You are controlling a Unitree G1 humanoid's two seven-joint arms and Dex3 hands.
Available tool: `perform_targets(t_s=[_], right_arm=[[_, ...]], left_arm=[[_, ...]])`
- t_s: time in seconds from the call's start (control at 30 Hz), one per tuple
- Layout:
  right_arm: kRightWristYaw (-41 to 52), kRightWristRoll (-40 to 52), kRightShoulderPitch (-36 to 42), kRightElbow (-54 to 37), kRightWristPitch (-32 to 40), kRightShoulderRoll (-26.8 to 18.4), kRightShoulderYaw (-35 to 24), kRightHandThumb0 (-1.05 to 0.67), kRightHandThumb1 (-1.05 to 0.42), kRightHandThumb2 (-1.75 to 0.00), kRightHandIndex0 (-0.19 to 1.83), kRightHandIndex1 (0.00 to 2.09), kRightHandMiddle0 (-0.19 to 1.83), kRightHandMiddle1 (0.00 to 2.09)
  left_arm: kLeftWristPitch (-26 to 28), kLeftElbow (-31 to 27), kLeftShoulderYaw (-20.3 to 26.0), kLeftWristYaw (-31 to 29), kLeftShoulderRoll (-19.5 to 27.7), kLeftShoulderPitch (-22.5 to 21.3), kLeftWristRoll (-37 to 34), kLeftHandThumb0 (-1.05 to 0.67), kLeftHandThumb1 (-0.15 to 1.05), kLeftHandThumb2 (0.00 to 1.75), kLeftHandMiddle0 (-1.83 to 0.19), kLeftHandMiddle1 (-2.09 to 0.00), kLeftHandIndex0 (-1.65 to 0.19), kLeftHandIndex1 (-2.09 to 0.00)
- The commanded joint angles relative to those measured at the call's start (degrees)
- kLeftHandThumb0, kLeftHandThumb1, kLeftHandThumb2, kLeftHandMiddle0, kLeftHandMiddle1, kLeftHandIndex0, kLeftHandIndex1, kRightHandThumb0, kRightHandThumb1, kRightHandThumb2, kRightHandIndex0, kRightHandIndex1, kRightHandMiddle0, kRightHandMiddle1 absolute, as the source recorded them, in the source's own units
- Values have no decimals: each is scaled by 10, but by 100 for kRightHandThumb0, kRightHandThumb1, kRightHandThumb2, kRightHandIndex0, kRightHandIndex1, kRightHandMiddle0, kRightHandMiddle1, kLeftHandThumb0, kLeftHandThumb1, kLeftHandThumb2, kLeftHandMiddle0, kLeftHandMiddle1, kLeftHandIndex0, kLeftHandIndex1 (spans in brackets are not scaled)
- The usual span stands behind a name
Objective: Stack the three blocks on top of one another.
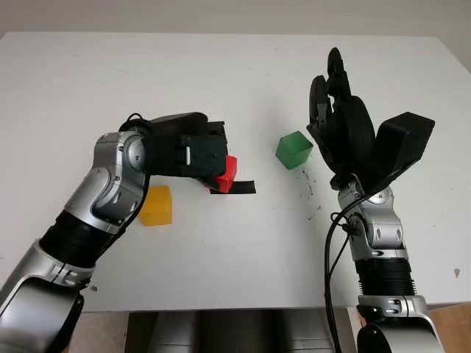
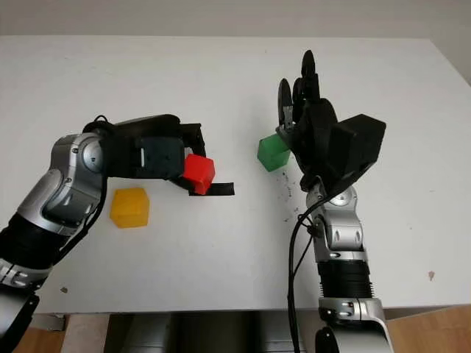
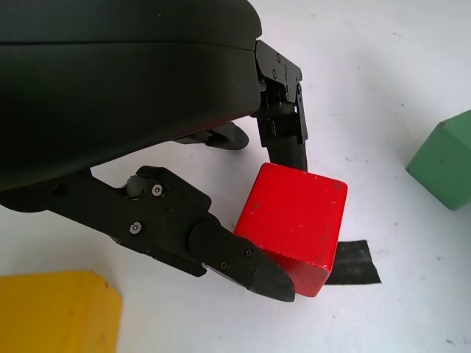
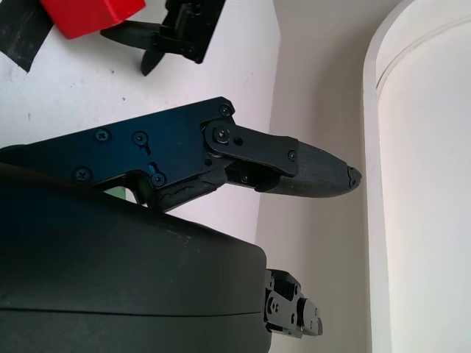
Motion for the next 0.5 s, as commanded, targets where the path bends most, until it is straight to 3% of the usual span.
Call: perform_targets(t_s=[0.0,0.2,0.33,0.47], right_arm=[[1,1,-4,-1,-6,0,0,-65,-105,-62,-19,0,-19,0],[1,1,-5,2,-10,1,-1,-65,-105,-62,-19,0,-19,0],[-2,1,-5,1,-7,4,-1,-65,-105,-61,-19,0,-19,0],[-1,1,-5,3,-8,4,0,-65,-105,-61,-19,0,-19,0]], left_arm=[[6,-2,1,3,-6,9,-3,-30,100,6,-36,-6,-33,-159],[14,2,-6,14,-13,15,1,-31,101,6,-36,-6,-30,-166],[18,5,-11,18,-19,13,8,-32,102,6,-39,-7,-23,-189],[19,5,-13,18,-21,13,11,-32,103,6,-39,-7,-21,-195]])
